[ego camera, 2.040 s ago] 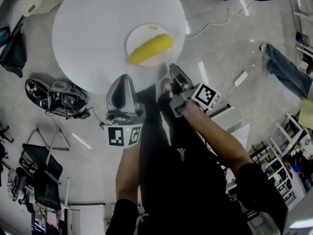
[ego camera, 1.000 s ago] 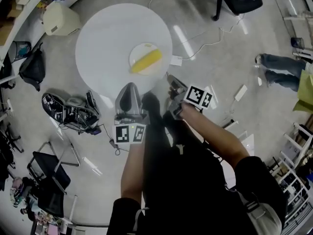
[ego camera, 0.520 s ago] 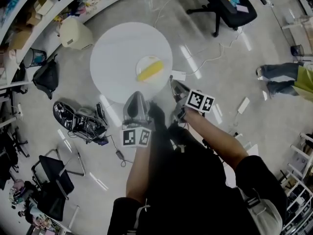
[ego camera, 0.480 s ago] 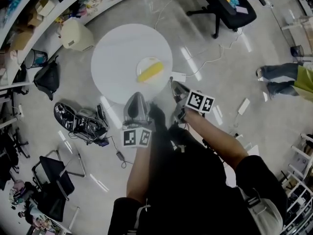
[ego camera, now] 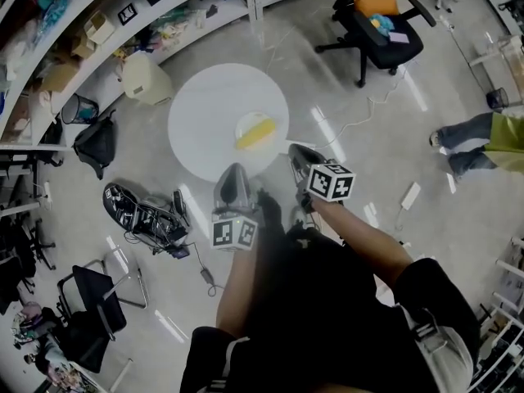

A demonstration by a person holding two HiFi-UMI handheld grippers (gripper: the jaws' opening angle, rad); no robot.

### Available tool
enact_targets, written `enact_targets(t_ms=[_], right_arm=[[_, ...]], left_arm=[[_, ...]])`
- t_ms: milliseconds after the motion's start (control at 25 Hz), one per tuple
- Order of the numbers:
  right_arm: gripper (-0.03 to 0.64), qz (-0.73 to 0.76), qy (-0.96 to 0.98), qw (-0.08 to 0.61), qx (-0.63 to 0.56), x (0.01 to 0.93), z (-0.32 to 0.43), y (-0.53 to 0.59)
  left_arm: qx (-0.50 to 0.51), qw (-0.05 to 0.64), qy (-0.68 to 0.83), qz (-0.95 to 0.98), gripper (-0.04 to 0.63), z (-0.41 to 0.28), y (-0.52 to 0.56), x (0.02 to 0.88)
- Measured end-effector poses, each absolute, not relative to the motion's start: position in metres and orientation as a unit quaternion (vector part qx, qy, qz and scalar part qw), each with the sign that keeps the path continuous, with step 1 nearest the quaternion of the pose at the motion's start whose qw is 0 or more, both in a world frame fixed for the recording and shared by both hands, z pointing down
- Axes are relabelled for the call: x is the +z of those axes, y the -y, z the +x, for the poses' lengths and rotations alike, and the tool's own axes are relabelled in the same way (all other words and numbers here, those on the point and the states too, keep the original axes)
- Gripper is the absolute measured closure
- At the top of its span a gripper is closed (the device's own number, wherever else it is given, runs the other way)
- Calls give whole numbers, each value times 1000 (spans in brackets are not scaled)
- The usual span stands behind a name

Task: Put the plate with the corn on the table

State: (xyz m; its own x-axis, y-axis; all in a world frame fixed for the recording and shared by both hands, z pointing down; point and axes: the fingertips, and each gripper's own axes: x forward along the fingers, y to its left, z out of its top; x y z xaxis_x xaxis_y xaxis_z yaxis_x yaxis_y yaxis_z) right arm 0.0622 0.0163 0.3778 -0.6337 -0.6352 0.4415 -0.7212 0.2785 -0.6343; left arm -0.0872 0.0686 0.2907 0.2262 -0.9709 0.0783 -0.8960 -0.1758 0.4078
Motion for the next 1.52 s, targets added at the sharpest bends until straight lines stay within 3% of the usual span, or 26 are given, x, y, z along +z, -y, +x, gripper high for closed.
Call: enact_targets(t_ms=[600,1520], right_arm=[[607,437,859,53,260,288,67,-25],[609,436,869,48,229,270,59,-44]], left_arm=[[-100,158,601,777,591,-84,-77,251],[-105,144,588,789,591,-84,-88,243]])
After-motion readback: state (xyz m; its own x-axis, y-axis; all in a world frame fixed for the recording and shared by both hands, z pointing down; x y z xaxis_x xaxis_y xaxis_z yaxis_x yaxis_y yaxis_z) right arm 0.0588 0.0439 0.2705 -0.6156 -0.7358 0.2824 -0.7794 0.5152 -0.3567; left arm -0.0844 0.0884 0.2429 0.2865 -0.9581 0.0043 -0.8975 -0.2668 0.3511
